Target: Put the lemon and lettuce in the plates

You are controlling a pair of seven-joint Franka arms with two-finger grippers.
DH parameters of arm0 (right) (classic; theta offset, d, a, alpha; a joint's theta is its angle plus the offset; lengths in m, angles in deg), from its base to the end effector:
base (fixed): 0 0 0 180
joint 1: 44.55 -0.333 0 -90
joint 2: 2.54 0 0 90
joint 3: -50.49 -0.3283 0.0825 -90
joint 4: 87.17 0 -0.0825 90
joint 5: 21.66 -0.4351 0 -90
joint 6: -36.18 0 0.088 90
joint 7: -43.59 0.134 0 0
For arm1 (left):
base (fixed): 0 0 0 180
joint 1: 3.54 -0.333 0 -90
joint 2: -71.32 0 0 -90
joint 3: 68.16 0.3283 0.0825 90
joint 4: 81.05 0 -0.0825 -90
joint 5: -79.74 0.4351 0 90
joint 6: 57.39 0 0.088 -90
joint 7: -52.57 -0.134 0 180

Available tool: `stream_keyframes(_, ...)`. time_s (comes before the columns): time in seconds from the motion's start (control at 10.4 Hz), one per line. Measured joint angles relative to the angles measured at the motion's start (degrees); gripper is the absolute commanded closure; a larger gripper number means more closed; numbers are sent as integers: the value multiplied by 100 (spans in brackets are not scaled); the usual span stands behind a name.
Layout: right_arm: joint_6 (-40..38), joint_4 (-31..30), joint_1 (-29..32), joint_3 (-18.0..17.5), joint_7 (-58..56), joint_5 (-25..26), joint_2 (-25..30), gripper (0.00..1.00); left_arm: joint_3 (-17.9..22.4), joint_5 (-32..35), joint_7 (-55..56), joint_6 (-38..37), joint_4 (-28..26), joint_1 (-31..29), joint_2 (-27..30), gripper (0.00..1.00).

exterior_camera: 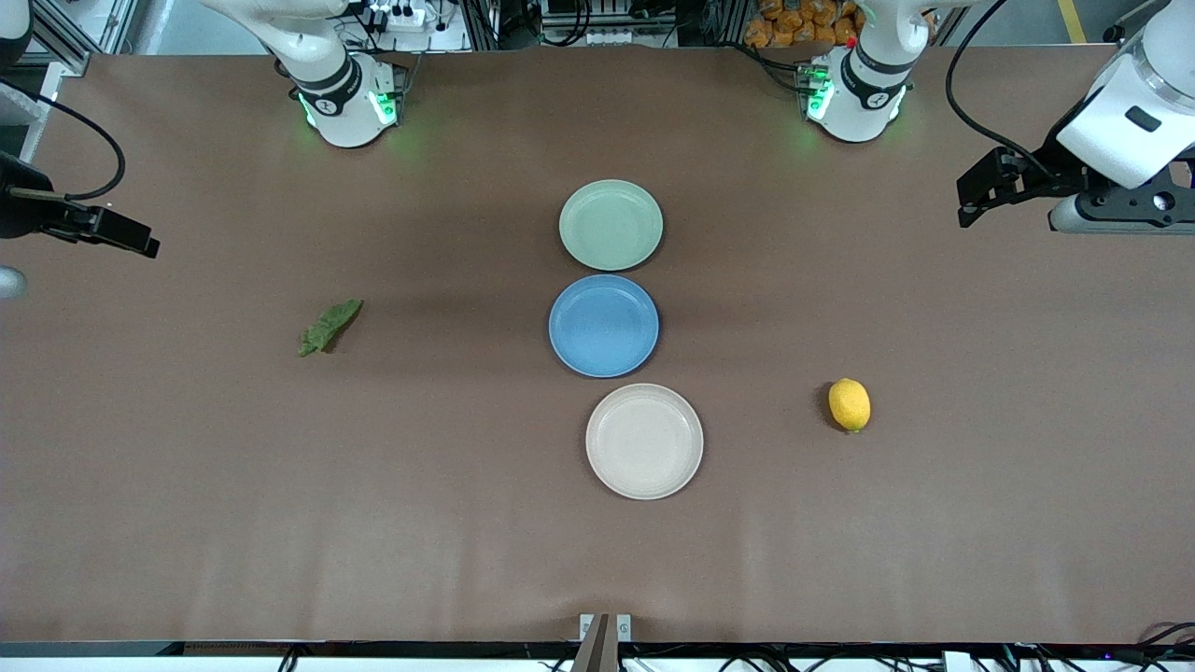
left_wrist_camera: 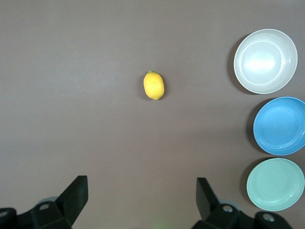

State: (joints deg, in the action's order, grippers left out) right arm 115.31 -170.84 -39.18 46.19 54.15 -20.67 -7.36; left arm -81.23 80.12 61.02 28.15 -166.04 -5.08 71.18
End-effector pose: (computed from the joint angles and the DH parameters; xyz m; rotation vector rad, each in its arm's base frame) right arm 0.6074 -0.0158 0.6008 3.0908 -0.3173 -0.2517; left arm 0.5869 -0.1186 0.6469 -3.1357 0.0835 -0.0128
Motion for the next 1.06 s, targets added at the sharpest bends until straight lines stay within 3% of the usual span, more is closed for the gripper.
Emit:
stream_keyframes(0.58, -10, 0, 0, 0, 0, 0, -1, 0, -20, 0, 0, 0, -23, 24, -103, 0)
stream_keyframes(1.06, -98, 0, 0, -1, 0, -1, -10, 0, -48, 0, 0, 121, -63, 219, -820, 0)
